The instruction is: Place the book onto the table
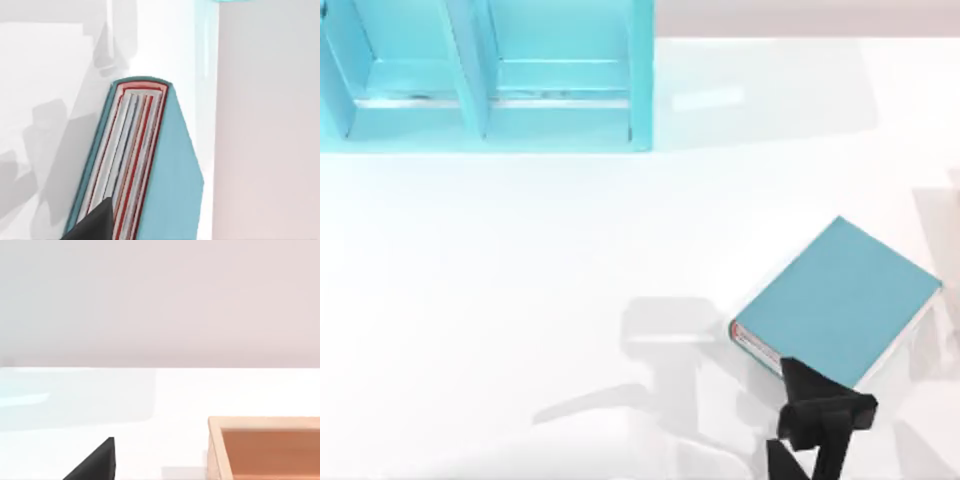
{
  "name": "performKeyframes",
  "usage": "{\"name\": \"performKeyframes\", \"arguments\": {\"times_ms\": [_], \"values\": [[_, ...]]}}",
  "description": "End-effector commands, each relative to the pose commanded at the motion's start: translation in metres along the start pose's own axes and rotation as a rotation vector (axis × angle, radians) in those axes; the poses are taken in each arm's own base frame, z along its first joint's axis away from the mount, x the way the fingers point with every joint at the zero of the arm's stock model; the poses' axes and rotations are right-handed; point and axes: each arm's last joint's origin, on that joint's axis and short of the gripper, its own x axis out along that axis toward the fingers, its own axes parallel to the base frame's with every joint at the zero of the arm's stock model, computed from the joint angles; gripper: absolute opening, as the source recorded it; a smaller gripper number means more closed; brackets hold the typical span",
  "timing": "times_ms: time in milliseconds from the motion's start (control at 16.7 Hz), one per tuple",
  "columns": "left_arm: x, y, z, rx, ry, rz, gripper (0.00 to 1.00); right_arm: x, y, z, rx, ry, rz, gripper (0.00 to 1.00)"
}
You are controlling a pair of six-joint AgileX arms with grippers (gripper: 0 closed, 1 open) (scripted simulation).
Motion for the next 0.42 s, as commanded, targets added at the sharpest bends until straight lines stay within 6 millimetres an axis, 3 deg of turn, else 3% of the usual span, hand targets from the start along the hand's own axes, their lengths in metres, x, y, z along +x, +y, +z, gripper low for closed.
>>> {"name": "performKeyframes", "arguments": {"times_ms": [240,420], "values": [[-0.02,-0.001,0.008,0.006,0.0,-0.024,1.0,0.0,0.0,0.0,0.0,0.0,0.0,1.0],[-0.024,-0.002,0.01,0.006,0.002,-0.031,1.0,0.0,0.0,0.0,0.0,0.0,0.0,1.0]]}}
